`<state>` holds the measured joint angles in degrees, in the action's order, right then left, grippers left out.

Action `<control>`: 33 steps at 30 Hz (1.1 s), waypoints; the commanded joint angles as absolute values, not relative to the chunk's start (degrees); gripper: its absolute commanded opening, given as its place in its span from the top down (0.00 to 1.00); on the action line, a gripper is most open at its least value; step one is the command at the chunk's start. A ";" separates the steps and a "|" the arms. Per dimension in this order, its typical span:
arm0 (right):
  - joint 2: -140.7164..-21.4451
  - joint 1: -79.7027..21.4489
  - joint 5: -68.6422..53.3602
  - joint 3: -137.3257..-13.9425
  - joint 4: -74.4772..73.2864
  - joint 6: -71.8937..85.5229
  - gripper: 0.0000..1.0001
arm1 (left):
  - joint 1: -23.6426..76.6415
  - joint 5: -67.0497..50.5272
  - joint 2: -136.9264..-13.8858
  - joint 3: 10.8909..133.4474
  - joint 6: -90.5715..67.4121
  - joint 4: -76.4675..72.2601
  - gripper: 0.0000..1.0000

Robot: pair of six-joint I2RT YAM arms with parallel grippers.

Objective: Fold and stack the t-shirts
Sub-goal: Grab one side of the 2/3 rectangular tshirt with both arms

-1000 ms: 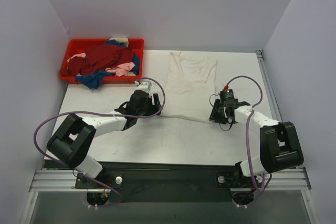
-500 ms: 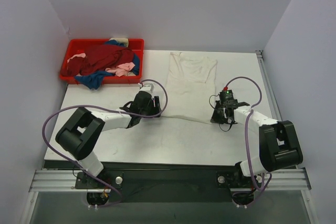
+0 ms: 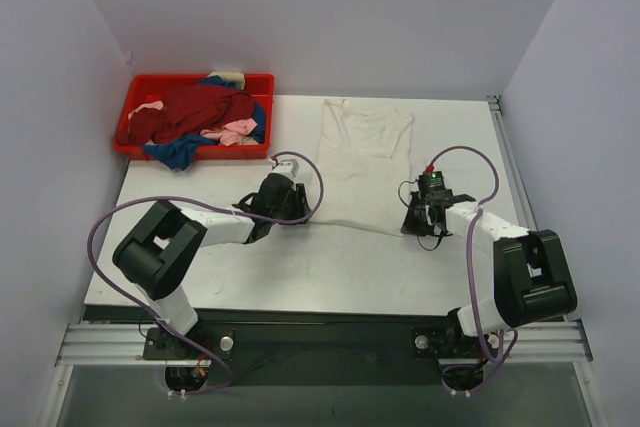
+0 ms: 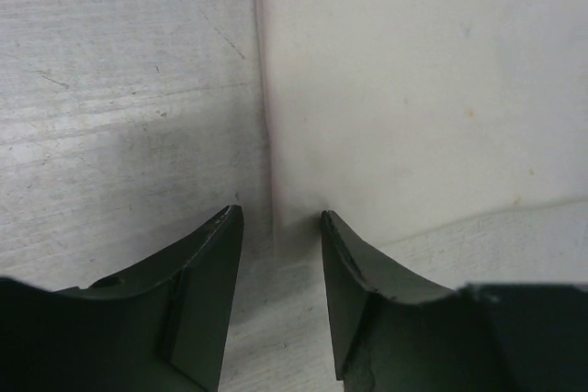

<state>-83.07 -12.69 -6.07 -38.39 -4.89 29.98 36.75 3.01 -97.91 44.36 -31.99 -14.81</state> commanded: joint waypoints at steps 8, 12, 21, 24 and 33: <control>-81.30 -12.30 -4.57 -37.09 -8.79 29.18 1.00 | 37.79 0.53 -99.84 45.18 -33.40 -17.23 1.00; -78.58 -12.22 -3.43 -36.83 -10.54 29.09 1.00 | 37.71 3.94 -97.74 44.21 -33.22 -15.65 1.00; -74.80 -12.22 -2.02 -36.30 -13.45 29.09 1.00 | 37.79 6.50 -93.78 42.19 -32.96 -14.50 1.00; -73.57 -12.30 -2.02 -35.77 -14.15 29.18 1.00 | 38.14 6.42 -92.21 41.14 -33.13 -14.85 1.00; -63.57 -16.60 -1.06 -35.24 -20.65 30.41 1.00 | 42.79 10.80 -81.85 37.36 -33.57 -10.82 1.00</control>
